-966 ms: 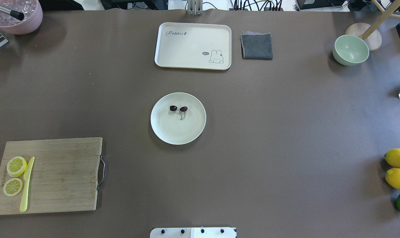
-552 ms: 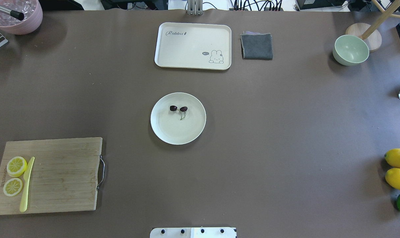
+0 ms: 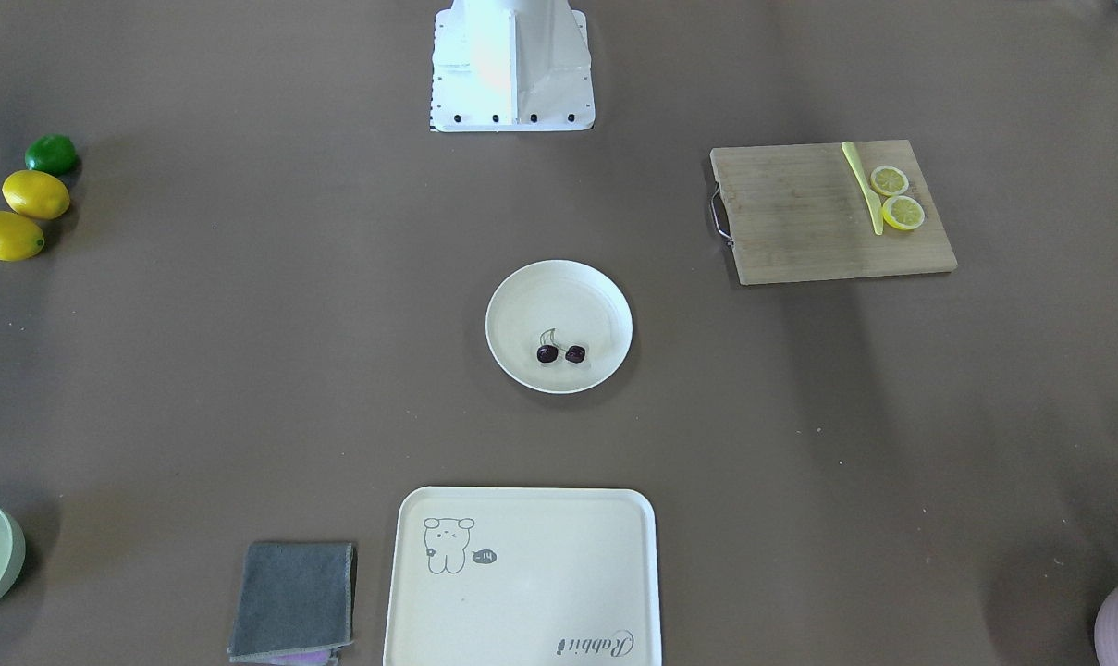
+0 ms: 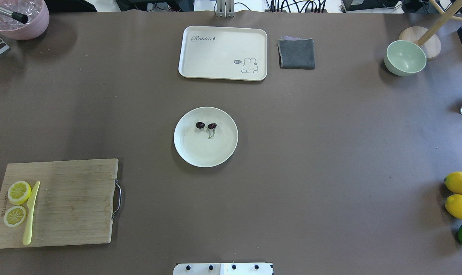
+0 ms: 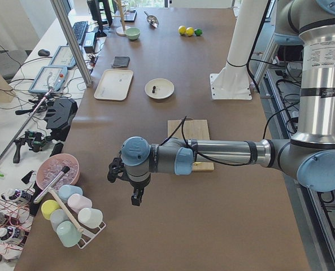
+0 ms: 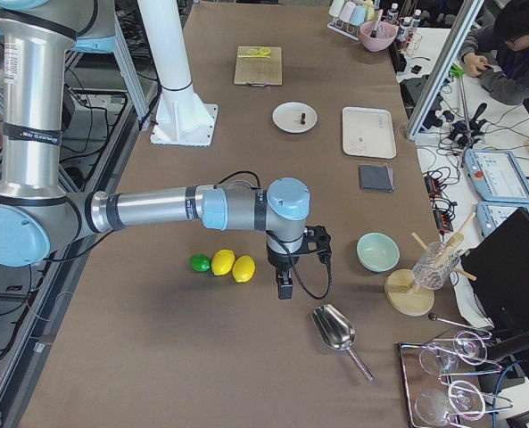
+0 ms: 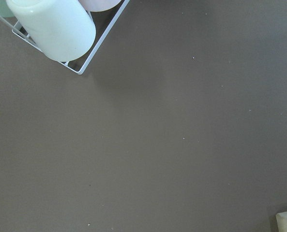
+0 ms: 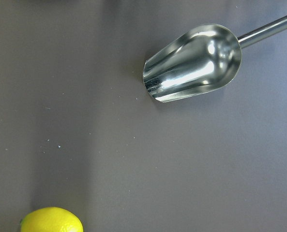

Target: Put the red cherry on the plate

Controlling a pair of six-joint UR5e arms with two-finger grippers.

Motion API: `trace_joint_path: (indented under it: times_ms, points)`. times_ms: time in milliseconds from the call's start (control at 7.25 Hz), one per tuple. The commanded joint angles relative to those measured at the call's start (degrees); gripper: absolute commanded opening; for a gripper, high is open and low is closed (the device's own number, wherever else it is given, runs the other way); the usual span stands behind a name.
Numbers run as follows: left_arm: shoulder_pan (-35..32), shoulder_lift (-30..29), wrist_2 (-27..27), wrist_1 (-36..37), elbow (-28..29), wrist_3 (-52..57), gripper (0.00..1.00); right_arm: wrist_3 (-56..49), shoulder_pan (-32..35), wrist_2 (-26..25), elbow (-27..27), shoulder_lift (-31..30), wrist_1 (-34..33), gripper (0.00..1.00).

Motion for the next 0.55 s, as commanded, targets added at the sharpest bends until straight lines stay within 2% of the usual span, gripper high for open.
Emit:
trace_joint_path:
  times_ms: [0, 414]
  points:
    - [-0.1, -4.5, -1.3, 11.7, -0.5, 0.0, 0.98, 0.0, 0.0, 0.0, 0.0, 0.0, 0.1, 1.0]
    - [-0.4, -3.9, -1.0, 12.6, -0.7, 0.3, 0.98, -0.1, 0.0, 0.0, 0.1, -0.2, 0.2, 1.0]
